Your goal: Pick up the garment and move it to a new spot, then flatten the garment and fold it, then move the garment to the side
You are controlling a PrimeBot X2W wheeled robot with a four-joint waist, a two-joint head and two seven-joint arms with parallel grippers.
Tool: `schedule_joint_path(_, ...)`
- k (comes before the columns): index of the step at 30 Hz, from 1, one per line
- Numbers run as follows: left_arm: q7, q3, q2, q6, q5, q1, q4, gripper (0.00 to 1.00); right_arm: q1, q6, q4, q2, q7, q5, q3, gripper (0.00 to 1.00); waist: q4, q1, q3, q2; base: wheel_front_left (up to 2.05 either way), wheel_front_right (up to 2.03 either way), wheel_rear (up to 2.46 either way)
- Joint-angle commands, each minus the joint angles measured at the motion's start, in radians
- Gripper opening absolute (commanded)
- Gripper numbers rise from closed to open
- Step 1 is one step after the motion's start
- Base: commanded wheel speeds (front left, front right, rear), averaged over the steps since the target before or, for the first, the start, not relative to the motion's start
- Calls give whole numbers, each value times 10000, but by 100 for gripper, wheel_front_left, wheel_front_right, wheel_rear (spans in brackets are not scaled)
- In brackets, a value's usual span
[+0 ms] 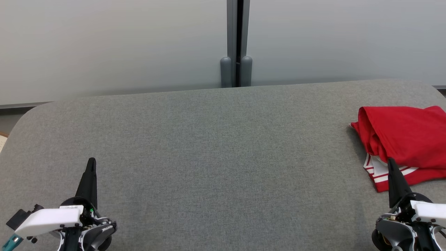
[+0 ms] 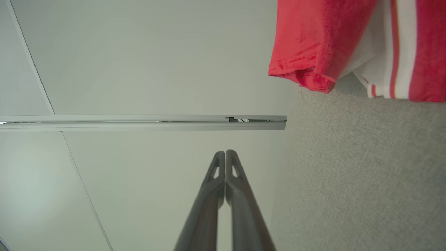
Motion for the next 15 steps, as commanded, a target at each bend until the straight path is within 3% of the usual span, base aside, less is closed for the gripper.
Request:
schedule_joint_path(1,6,41,24,-38,22,-118,15,0,-100,0,13,-15,58,-30,-34,0,1,0,0,0,0,0,0)
schedule_joint_path(15,17,54,14,-38,41,-119,15,0,-103,0,16,-3,72,-54,-52,0,1,0,0,0,0,0,0)
